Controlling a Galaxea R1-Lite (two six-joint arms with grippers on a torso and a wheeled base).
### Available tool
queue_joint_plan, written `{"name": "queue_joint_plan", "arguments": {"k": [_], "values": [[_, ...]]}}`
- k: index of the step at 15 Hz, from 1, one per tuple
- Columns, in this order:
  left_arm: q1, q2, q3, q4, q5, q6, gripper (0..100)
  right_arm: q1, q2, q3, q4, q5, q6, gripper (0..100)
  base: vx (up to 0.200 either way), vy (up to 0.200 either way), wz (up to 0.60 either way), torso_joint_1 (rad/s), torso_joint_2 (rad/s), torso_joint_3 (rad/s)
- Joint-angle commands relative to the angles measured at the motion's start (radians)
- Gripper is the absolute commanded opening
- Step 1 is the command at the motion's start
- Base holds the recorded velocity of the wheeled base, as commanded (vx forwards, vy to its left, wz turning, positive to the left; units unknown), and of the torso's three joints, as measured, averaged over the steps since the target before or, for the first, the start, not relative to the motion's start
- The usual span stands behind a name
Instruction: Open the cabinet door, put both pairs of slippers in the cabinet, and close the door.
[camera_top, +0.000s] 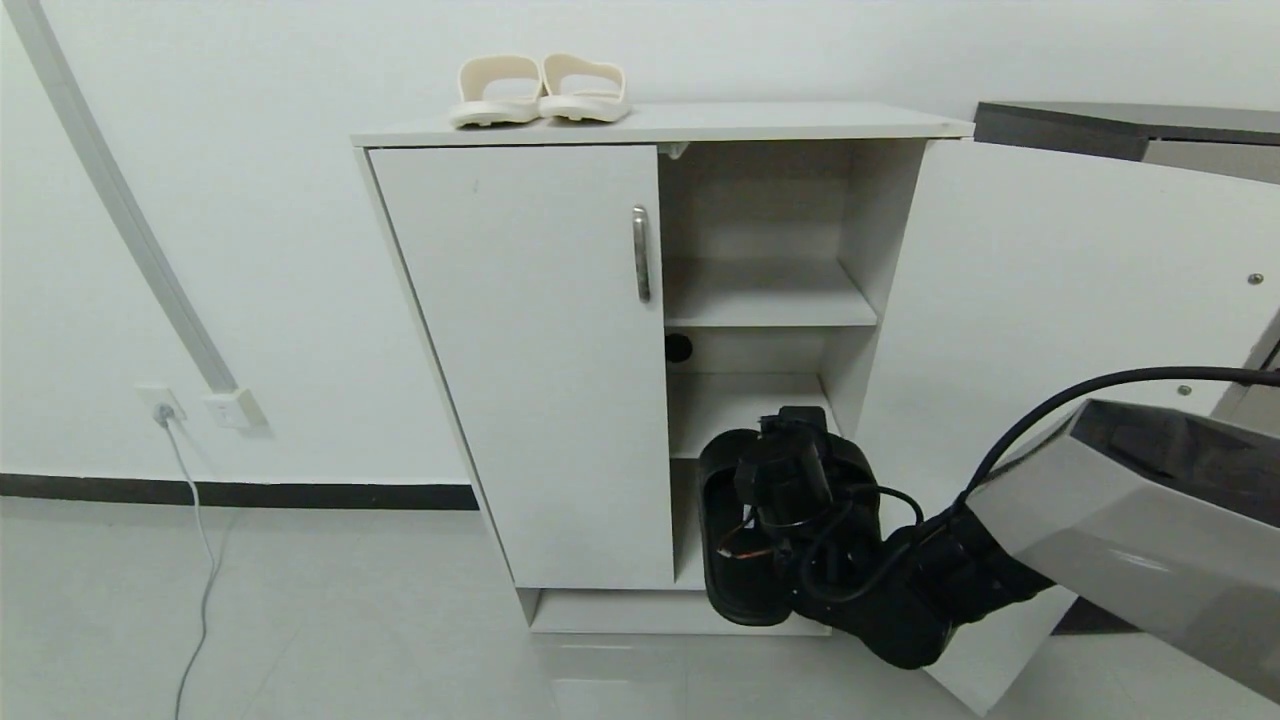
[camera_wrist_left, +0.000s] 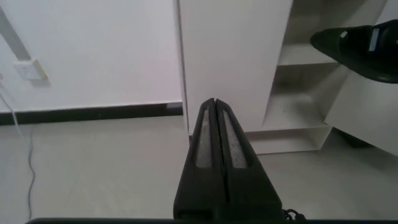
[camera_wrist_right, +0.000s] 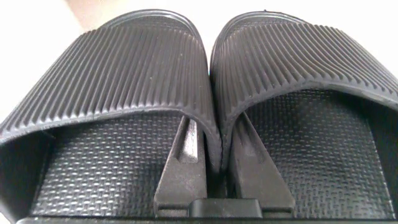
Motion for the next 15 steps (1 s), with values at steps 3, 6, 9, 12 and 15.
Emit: {"name": "queue_joint_plan", "arguments": {"k": [3, 6, 9, 12, 15], "values": [[0.0, 0.002, 0.0, 0.001, 0.002, 0.0, 0, 0.019, 0.041, 0.073, -0.203, 0.044, -0.108, 0, 0.0, 0.0, 0.0, 0.0, 0.0, 0.0], [0.0, 0.002, 0.0, 0.001, 0.0, 0.0, 0, 0.014, 0.067, 0.102, -0.292, 0.058, -0.161, 0, 0.0, 0.0, 0.0, 0.0, 0.0, 0.0], [0.0, 0.002, 0.0, 0.001, 0.002, -0.002, 0, 0.01, 0.07, 0.101, -0.292, 0.056, -0.161, 0, 0.0, 0.0, 0.0, 0.0, 0.0, 0.0], [0.0, 0.002, 0.0, 0.001, 0.0, -0.002, 0, 0.005, 0.086, 0.098, -0.292, 0.056, -0.16, 0, 0.0, 0.0, 0.0, 0.0, 0.0, 0.0], [0.0, 0.002, 0.0, 0.001, 0.0, -0.002, 0, 0.0, 0.093, 0.09, -0.292, 0.056, -0.16, 0, 0.0, 0.0, 0.0, 0.0, 0.0, 0.0]]}}
